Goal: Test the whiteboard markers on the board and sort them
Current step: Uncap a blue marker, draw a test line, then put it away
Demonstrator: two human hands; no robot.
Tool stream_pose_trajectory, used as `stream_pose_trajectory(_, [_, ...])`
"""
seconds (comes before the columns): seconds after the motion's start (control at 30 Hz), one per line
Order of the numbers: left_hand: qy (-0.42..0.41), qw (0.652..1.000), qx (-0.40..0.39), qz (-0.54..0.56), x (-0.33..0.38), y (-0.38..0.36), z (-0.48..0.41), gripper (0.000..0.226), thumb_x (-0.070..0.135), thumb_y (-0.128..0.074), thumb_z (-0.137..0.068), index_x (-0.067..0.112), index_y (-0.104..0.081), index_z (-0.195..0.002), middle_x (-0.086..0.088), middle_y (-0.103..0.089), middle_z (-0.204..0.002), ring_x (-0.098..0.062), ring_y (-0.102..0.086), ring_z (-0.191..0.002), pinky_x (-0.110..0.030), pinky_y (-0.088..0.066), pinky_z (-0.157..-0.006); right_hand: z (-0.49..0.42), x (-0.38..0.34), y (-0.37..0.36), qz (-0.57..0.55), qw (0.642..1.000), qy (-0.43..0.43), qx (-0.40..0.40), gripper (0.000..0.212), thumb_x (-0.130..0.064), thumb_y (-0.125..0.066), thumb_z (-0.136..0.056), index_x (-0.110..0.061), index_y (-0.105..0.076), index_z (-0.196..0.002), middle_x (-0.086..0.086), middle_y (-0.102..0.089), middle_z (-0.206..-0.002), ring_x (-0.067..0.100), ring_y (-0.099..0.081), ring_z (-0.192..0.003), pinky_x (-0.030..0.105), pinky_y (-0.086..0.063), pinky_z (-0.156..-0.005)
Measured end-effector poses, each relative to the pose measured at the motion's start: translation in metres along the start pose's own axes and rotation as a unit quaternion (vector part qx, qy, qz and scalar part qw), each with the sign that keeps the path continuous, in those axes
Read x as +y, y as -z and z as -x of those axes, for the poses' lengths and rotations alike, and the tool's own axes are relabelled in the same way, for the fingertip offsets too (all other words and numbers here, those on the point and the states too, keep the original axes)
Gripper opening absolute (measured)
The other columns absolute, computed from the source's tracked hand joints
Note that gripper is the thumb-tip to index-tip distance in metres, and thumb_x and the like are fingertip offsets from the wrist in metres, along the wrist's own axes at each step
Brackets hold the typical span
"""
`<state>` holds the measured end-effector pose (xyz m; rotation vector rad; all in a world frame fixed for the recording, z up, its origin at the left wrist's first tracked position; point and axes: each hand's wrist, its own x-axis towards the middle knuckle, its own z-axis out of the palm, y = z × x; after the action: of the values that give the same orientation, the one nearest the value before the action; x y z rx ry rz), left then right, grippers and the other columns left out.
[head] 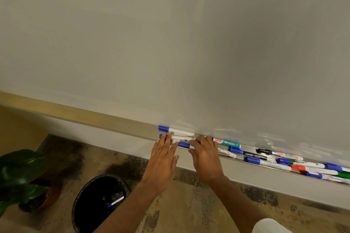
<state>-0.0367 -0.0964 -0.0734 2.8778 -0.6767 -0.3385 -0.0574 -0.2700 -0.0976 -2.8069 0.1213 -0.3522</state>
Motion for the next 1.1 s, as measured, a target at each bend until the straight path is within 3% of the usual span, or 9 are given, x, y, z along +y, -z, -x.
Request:
stream_pose_trajectory(0.2, [0.008,1.0,-0.001,0.028,0.002,0.001,-0.002,0.057,0.042,-0.019,-0.11,0.025,-0.004,-0.162,-0.001,0.019,-0.168,-0.018,0.025,-0.153,-0.036,0.011,-0.126,-0.001,0.001,0.003,-0.027,0.999,0.008,0.017,0.035,-0.021,-0.088,-0.07,-0.02,-0.073,-0.101,0.001,-0.072,-0.1,0.024,-0.066,-0.097,0.041,-0.054,-0.083])
stream_pose_trajectory(0.47, [0.001,0.977,0.145,0.158,-0.003,-0.005,-0.008,0.06,0.051,-0.021,-0.105,0.023,-0.034,-0.156,0.007,-0.011,-0.168,-0.008,0.006,-0.156,-0.03,0.002,-0.124,-0.004,-0.002,0.007,-0.11,0.993,-0.008,0.039,0.022,-0.023,-0.071,-0.089,-0.022,-0.067,-0.111,-0.003,-0.067,-0.111,0.019,-0.055,-0.108,0.039,-0.047,-0.094])
stream_pose_trajectory(0.63, [0.037,0.911,0.171,0.374,0.011,0.031,-0.006,0.043,0.039,-0.045,-0.105,0.027,-0.051,-0.147,0.018,-0.034,-0.157,0.007,-0.016,-0.15,-0.025,-0.021,-0.121,-0.015,-0.015,0.033,-0.167,0.982,-0.011,0.091,0.018,-0.023,-0.066,-0.092,-0.02,-0.068,-0.11,-0.003,-0.066,-0.107,0.017,-0.052,-0.103,0.036,-0.045,-0.09])
stream_pose_trajectory(0.73, [0.05,0.857,0.143,0.492,0.024,0.065,-0.004,0.038,0.033,-0.049,-0.105,0.028,-0.055,-0.142,0.021,-0.051,-0.141,0.027,-0.04,-0.124,-0.005,-0.039,-0.101,-0.022,-0.028,0.055,-0.186,0.975,-0.033,0.119,0.021,-0.026,-0.065,-0.092,-0.017,-0.068,-0.111,0.0,-0.068,-0.109,0.017,-0.051,-0.106,0.033,-0.042,-0.092])
stream_pose_trajectory(0.8, [0.049,0.84,0.142,0.522,0.03,0.088,-0.004,0.031,0.032,-0.049,-0.105,0.031,-0.058,-0.135,0.019,-0.062,-0.129,0.017,-0.054,-0.116,-0.002,-0.042,-0.09,-0.027,-0.038,0.073,-0.2,0.969,-0.044,0.138,0.026,-0.031,-0.061,-0.092,-0.015,-0.069,-0.111,0.002,-0.069,-0.109,0.013,-0.047,-0.108,0.035,-0.042,-0.093])
stream_pose_trajectory(0.9, [0.019,0.817,0.149,0.557,0.038,0.126,0.001,0.027,0.029,-0.051,-0.105,0.027,-0.065,-0.128,0.014,-0.071,-0.12,-0.001,-0.063,-0.116,-0.012,-0.048,-0.096,-0.034,-0.051,0.104,-0.216,0.958,-0.036,0.187,0.026,-0.029,-0.063,-0.089,-0.013,-0.069,-0.109,0.004,-0.069,-0.106,0.01,-0.044,-0.106,0.034,-0.042,-0.089])
stream_pose_trajectory(1.1, [-0.033,0.769,0.107,0.63,0.059,0.206,0.019,0.025,0.021,-0.054,-0.104,0.02,-0.07,-0.124,0.009,-0.075,-0.118,-0.007,-0.066,-0.116,-0.018,-0.05,-0.1,-0.039,-0.073,0.179,-0.276,0.936,-0.021,0.215,0.03,-0.043,-0.057,-0.092,-0.02,-0.067,-0.108,-0.009,-0.064,-0.106,0.0,-0.047,-0.105,0.02,-0.036,-0.093])
